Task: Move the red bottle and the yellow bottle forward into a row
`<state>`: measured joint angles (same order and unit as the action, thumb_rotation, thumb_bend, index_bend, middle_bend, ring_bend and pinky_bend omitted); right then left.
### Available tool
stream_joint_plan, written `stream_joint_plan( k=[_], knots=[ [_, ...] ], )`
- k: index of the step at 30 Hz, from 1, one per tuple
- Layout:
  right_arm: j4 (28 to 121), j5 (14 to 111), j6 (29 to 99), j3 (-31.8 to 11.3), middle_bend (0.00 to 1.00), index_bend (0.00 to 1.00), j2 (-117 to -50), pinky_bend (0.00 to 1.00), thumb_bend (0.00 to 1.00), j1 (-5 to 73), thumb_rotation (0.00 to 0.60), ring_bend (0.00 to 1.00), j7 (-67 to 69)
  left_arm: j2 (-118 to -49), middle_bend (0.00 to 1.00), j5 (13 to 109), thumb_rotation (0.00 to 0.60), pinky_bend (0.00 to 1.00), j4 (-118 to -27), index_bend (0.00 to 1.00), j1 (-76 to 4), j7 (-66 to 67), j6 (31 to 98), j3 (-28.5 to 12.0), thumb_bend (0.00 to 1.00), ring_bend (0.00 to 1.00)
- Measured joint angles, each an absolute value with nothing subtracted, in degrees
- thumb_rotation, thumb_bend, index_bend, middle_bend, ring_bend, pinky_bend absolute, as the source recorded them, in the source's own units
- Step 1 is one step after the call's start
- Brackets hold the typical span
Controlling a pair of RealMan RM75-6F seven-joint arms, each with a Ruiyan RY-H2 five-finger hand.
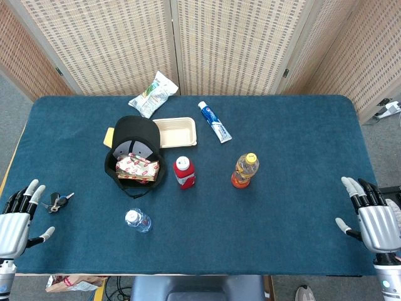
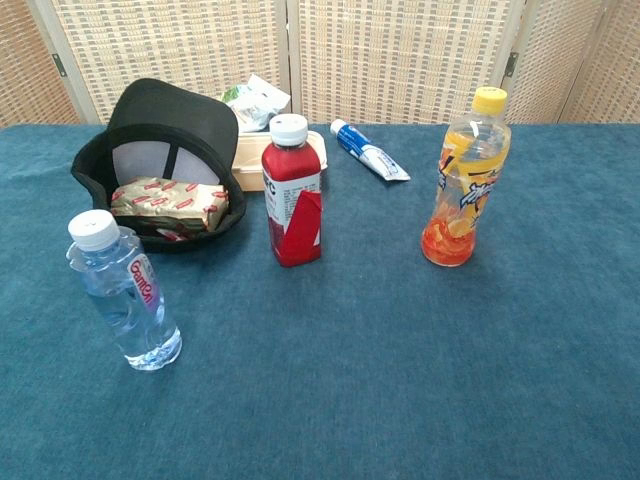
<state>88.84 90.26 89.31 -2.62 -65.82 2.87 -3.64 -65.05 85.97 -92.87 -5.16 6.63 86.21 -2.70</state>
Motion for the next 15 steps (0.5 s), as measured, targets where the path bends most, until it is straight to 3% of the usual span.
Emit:
stream_joint_plan(
  k=[15],
  knots=[
    [90.2, 90.3, 88.7, -2.2, 0.16, 0.06, -64.6, 0.14, 0.19, 2.5, 0.600, 0.09, -2.3, -64.6, 0.00, 86.2, 0.600, 0.06, -93.5, 0.00, -4.9, 6.9, 86.3, -2.3, 0.14, 0.00]
  ],
)
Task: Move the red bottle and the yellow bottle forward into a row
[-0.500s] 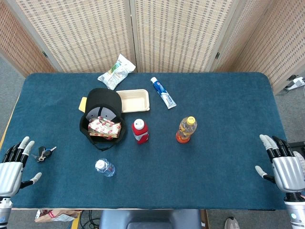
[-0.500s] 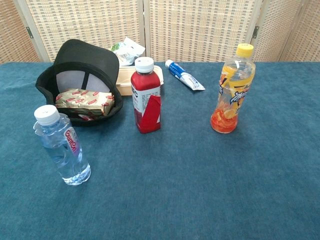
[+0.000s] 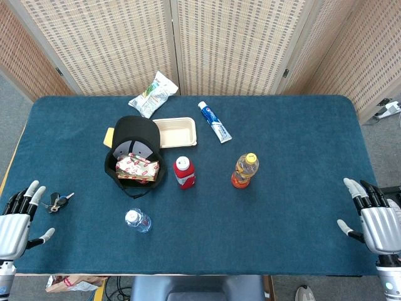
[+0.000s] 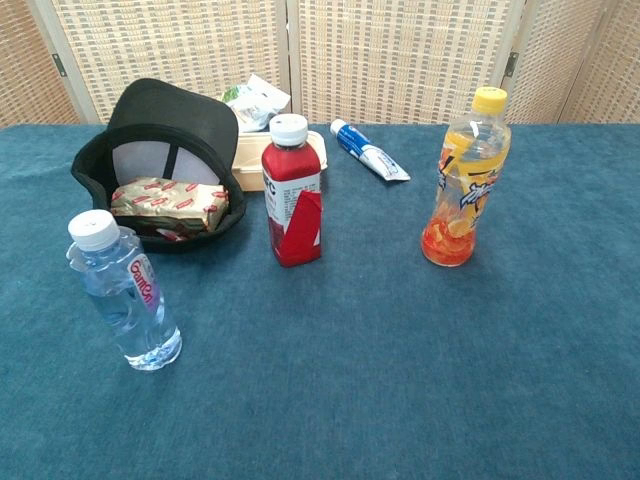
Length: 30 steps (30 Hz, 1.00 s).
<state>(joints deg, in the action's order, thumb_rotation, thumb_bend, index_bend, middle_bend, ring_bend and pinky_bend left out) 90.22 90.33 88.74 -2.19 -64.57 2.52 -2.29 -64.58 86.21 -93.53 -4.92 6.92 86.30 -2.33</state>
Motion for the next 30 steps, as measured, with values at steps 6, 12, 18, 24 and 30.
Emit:
stream_joint_plan(
  k=[6, 12, 18, 24, 30],
  knots=[
    [90.9, 93.0, 88.7, -1.5, 0.16, 0.06, -64.3, 0.14, 0.19, 3.1, 0.600, 0.09, 1.5, -64.3, 0.00, 86.0, 0.600, 0.06, -94.2, 0.00, -5.0, 7.5, 86.0, -2.4, 0.14, 0.00],
    [91.9, 97.3, 88.5, -0.7, 0.16, 0.06, -63.6, 0.14, 0.19, 4.8, 0.600, 0.09, 6.3, -64.2, 0.00, 86.0, 0.600, 0.06, -94.7, 0.00, -5.0, 7.8, 86.2, -2.4, 0.14, 0.00],
    [93.5, 100.4, 86.7, 0.1, 0.16, 0.06, -63.2, 0.14, 0.19, 7.3, 0.600, 0.09, 10.3, -63.9, 0.00, 86.2, 0.600, 0.06, -95.1, 0.00, -4.7, 8.0, 86.5, -2.3, 0.14, 0.00],
    [95.4, 103.3, 83.7, 0.5, 0.16, 0.06, -63.1, 0.14, 0.19, 11.0, 0.600, 0.09, 12.6, -63.8, 0.00, 86.5, 0.600, 0.06, -95.4, 0.00, -4.7, 8.1, 86.6, -2.2, 0.14, 0.00],
    [97.0, 104.3, 78.4, 0.5, 0.16, 0.06, -63.9, 0.14, 0.19, 15.3, 0.600, 0.09, 14.1, -63.8, 0.00, 86.9, 0.600, 0.06, -95.7, 0.00, -4.6, 8.3, 86.8, -2.0, 0.14, 0.00]
  ],
)
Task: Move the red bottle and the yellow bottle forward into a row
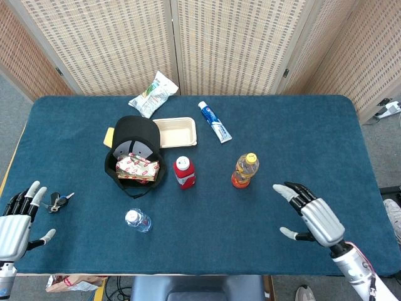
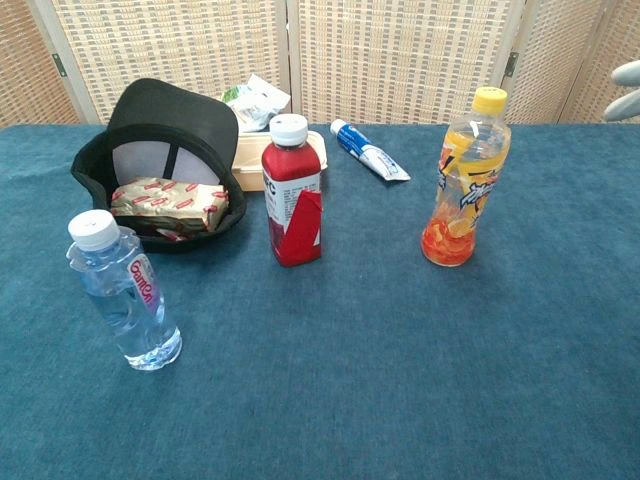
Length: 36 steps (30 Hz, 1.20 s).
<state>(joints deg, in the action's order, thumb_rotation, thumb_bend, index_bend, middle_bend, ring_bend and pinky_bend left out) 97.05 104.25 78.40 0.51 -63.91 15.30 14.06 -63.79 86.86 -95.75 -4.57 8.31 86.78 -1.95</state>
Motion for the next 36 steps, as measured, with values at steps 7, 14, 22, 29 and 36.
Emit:
stream_joint_plan(
  k=[7, 14, 22, 29, 36],
  knots=[
    [98.9, 103.4, 72.3, -0.6, 0.15, 0.06, -66.3, 0.14, 0.15, 21.1, 0.600, 0.08, 18.3, -63.9, 0.00, 87.0, 0.600, 0.06, -95.8, 0.00, -4.5, 8.5, 86.8, -1.8, 0.14, 0.00],
    [99.8, 99.0, 66.5, -3.0, 0.10, 0.06, -69.7, 0.14, 0.05, 26.5, 0.600, 0.04, 23.2, -64.0, 0.00, 87.1, 0.600, 0.06, -95.7, 0.00, -4.5, 8.4, 86.7, -1.7, 0.14, 0.00],
    [98.7, 92.0, 61.8, -7.4, 0.04, 0.05, -75.1, 0.14, 0.05, 31.8, 0.600, 0.02, 26.5, -64.1, 0.00, 87.1, 0.600, 0.06, -95.4, 0.00, -4.4, 8.3, 86.6, -1.7, 0.14, 0.00],
    [94.8, 85.1, 56.7, -11.3, 0.02, 0.00, -81.2, 0.14, 0.03, 36.7, 0.600, 0.01, 28.1, -64.2, 0.00, 87.2, 0.600, 0.06, -95.0, 0.00, -4.4, 8.1, 86.6, -1.5, 0.14, 0.00],
    [89.9, 79.8, 53.2, -14.3, 0.02, 0.00, -86.3, 0.14, 0.00, 40.5, 0.600, 0.01, 28.6, -64.2, 0.00, 87.0, 0.600, 0.06, -94.8, 0.00, -4.4, 7.8, 86.3, -1.6, 0.14, 0.00]
  ],
)
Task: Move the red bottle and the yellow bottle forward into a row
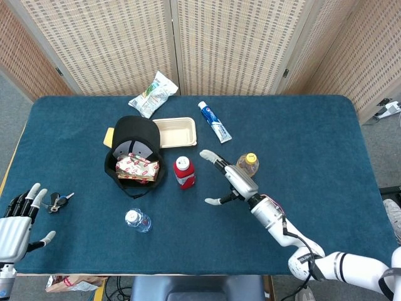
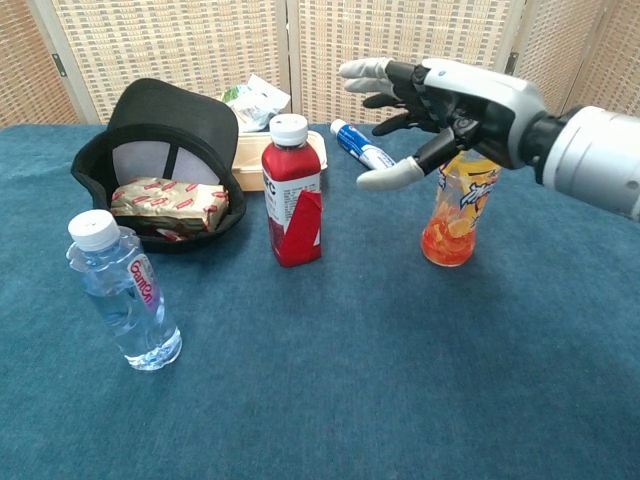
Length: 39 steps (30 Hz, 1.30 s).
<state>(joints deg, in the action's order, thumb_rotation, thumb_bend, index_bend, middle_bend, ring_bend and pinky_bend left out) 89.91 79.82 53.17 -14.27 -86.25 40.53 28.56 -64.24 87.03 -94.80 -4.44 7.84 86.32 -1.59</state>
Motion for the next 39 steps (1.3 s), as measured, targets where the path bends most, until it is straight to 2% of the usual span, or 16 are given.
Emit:
stream_joint_plan(
  k=[10, 28, 34, 37, 39],
  knots=[
    [82.8, 73.5, 48.1, -17.3, 0.02, 0.00, -93.3, 0.14, 0.00, 45.8, 0.600, 0.01, 27.9, -64.0, 0.00, 88.4, 0.600, 0.06, -95.5, 0.00, -4.3, 8.6, 86.8, -1.0, 0.14, 0.00],
    [70.0, 70.6, 42.9, -18.5, 0.03, 0.00, -101.4, 0.14, 0.00, 50.8, 0.600, 0.01, 28.9, -63.2, 0.00, 88.5, 0.600, 0.06, -95.8, 0.00, -3.3, 7.9, 88.0, -0.8, 0.14, 0.00],
    [66.1, 70.4, 41.1, -18.8, 0.06, 0.00, -103.9, 0.14, 0.00, 52.4, 0.600, 0.01, 30.2, -62.9, 0.00, 88.4, 0.600, 0.06, -96.1, 0.00, -3.3, 8.2, 87.9, -1.0, 0.14, 0.00],
    [64.2, 70.6, 41.1, -19.0, 0.13, 0.07, -105.2, 0.14, 0.04, 52.9, 0.600, 0.03, 31.0, -62.8, 0.00, 88.3, 0.600, 0.06, -96.2, 0.00, -3.5, 8.4, 87.6, -1.1, 0.14, 0.00],
    [62.9, 70.8, 41.6, -19.2, 0.20, 0.16, -106.4, 0.15, 0.09, 53.1, 0.600, 0.07, 31.4, -62.8, 0.00, 88.3, 0.600, 0.06, -96.3, 0.00, -3.5, 8.6, 87.5, -1.0, 0.14, 0.00]
  ],
)
